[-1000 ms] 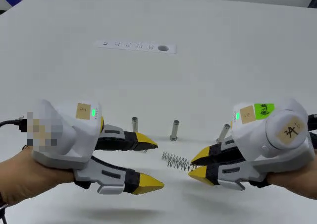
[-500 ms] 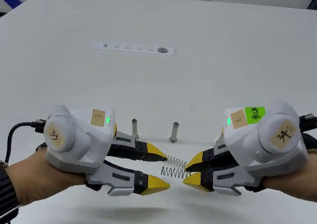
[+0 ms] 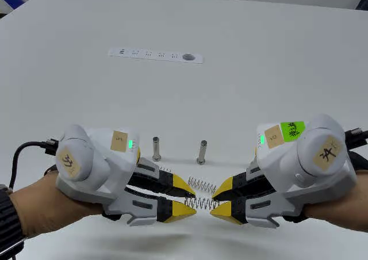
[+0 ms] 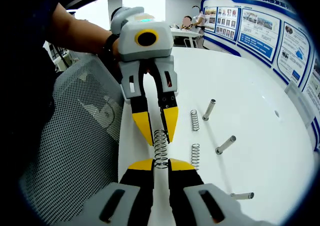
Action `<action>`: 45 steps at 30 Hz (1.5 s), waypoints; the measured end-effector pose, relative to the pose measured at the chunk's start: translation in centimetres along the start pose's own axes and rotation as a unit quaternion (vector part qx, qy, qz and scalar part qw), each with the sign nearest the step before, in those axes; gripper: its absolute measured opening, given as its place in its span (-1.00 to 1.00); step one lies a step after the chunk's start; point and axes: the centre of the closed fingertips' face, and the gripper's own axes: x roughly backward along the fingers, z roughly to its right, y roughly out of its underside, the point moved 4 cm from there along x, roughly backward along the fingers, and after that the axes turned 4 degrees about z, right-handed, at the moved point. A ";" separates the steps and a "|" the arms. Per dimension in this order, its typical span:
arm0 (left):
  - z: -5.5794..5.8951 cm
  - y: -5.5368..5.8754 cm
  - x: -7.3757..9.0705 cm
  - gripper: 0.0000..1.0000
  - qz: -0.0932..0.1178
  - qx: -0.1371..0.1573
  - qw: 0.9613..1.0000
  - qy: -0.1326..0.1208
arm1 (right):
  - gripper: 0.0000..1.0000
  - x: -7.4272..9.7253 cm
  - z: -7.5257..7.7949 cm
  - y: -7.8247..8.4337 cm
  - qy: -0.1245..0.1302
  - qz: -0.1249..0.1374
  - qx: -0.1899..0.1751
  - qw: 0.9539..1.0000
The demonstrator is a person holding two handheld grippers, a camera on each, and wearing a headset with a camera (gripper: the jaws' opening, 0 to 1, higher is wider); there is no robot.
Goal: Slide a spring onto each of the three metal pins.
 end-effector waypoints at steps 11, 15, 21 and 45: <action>-0.1 0.2 0.1 -0.77 -0.003 -0.003 1.000 -0.004 | -0.78 0.8 -0.1 -1.6 0.001 0.029 -0.005 1.000; -0.2 0.1 0.1 -0.77 -0.002 -0.004 1.000 -0.007 | -0.78 1.0 -0.1 -2.4 0.002 0.040 -0.002 0.999; 0.0 0.1 -0.1 -0.77 -0.003 -0.004 1.000 -0.004 | -0.78 1.0 -0.3 -3.1 0.001 0.047 0.004 0.999; -0.4 0.0 1.1 -0.45 0.003 0.009 1.000 -0.024 | -0.78 2.3 0.6 -2.8 0.000 -0.004 0.024 1.000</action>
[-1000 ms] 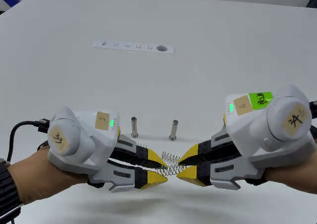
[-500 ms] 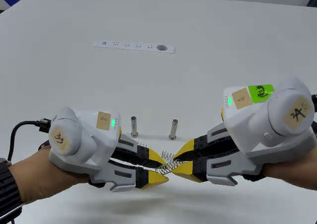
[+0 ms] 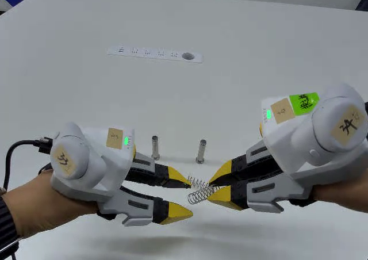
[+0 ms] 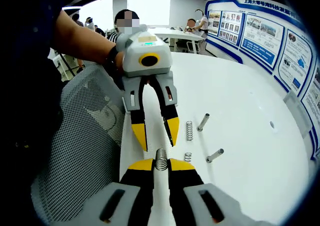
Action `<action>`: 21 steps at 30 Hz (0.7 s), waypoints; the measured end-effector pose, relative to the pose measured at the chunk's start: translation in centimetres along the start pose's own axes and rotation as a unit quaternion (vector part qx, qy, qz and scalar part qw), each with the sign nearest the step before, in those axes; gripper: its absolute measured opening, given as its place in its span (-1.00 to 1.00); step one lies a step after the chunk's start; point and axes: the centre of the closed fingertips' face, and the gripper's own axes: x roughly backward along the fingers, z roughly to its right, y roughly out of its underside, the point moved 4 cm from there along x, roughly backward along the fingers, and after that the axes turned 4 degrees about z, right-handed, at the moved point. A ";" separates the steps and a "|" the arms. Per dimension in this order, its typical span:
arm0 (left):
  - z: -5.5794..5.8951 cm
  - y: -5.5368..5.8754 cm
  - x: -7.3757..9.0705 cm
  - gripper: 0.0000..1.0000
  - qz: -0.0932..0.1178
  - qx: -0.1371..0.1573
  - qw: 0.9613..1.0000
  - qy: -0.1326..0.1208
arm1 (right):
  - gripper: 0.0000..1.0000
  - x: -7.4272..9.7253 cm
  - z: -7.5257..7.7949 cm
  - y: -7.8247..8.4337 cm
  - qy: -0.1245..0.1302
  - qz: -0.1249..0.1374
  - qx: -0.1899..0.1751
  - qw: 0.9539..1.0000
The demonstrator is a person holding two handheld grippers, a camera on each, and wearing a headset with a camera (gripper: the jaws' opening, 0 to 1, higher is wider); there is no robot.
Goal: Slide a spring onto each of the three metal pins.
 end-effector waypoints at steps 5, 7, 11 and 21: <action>-0.3 0.3 1.0 -0.37 0.004 0.007 1.000 -0.018 | -0.78 0.8 0.7 0.5 -0.001 -0.027 0.011 1.000; -0.4 0.5 1.3 -0.35 0.005 0.011 1.000 -0.024 | -0.78 1.1 0.9 0.6 0.000 -0.034 0.013 0.999; -0.6 0.8 2.2 -0.29 0.009 0.021 0.999 -0.038 | -0.78 1.8 1.6 1.0 0.003 -0.048 0.015 0.999; -1.0 1.3 4.0 -0.09 0.020 0.048 0.996 -0.078 | -0.78 3.5 2.9 1.8 0.013 -0.082 0.016 0.996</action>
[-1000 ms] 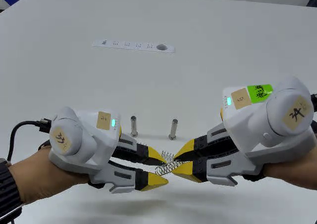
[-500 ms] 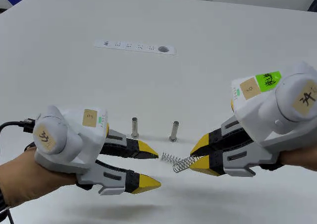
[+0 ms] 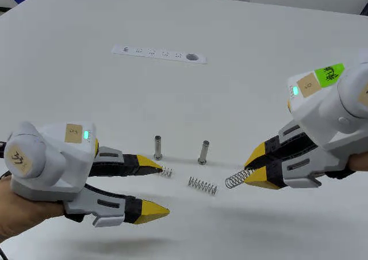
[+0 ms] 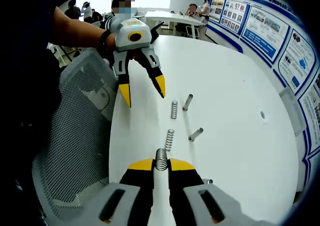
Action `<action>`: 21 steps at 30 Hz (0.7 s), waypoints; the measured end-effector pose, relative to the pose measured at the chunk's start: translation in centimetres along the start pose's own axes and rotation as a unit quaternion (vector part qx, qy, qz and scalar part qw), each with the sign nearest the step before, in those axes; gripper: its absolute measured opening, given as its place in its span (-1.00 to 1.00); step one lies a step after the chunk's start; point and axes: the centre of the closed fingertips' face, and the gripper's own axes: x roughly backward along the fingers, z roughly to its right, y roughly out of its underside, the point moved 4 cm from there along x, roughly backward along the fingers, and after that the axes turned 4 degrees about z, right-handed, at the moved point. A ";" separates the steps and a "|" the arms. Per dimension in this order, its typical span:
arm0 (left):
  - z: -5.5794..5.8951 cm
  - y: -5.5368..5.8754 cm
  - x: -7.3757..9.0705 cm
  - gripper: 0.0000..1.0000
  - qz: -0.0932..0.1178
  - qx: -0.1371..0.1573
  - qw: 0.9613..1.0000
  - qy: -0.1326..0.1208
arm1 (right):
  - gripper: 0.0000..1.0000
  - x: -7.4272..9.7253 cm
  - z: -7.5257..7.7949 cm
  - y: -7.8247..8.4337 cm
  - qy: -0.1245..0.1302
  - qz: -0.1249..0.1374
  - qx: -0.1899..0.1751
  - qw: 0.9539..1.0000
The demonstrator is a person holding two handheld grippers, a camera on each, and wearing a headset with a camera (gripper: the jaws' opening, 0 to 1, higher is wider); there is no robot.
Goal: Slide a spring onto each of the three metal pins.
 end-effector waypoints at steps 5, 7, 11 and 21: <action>-0.5 0.2 0.8 -0.05 0.008 0.011 1.000 -0.021 | -0.78 0.7 0.6 0.5 0.003 -0.024 0.007 1.000; -0.5 0.3 1.1 -0.03 0.012 0.014 0.999 -0.028 | -0.78 1.0 0.9 0.7 0.002 -0.033 0.008 0.999; -0.6 0.4 1.6 0.01 0.017 0.024 0.999 -0.042 | -0.78 1.7 1.5 1.1 0.007 -0.050 0.010 0.999; -1.0 0.7 2.6 0.09 0.028 0.038 0.997 -0.069 | -0.78 3.7 4.0 1.6 0.023 -0.085 0.011 0.996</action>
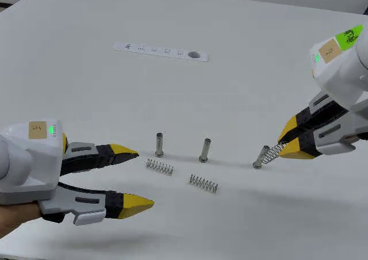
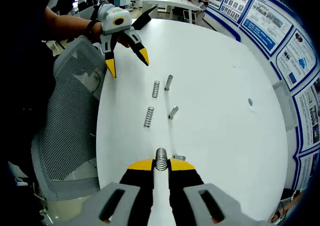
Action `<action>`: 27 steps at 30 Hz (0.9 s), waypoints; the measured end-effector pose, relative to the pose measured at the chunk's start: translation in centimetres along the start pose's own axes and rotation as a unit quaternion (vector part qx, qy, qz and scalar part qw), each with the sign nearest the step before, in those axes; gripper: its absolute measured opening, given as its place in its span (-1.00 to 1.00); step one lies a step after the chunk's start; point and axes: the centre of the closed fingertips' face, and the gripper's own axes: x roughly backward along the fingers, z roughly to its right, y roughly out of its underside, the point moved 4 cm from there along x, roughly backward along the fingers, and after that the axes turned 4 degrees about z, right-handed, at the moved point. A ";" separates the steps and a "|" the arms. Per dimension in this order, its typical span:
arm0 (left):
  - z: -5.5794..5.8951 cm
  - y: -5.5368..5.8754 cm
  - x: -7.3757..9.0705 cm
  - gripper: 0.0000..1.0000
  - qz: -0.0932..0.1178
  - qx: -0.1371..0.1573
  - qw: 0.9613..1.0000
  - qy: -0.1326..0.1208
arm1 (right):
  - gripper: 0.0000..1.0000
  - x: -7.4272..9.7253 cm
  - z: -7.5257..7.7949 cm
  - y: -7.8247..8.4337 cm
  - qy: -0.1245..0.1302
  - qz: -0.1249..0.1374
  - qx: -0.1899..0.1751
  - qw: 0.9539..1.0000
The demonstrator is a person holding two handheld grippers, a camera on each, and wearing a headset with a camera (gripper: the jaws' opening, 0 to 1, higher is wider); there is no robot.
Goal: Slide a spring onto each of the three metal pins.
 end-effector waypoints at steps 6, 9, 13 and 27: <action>0.0 0.2 0.1 0.11 0.000 0.005 1.000 -0.004 | -0.78 0.2 1.3 0.6 0.006 -0.026 0.005 1.000; 0.0 0.3 0.1 0.11 0.001 0.007 1.000 -0.005 | -0.78 0.0 1.8 0.7 0.005 -0.035 0.007 0.999; 0.0 0.4 0.1 0.11 0.001 0.008 1.000 -0.006 | -0.78 -0.6 2.5 0.7 0.002 -0.049 0.013 0.999; -0.2 0.7 0.2 0.11 0.002 0.014 1.000 -0.011 | -0.78 -2.6 3.6 1.6 -0.017 -0.079 0.012 0.997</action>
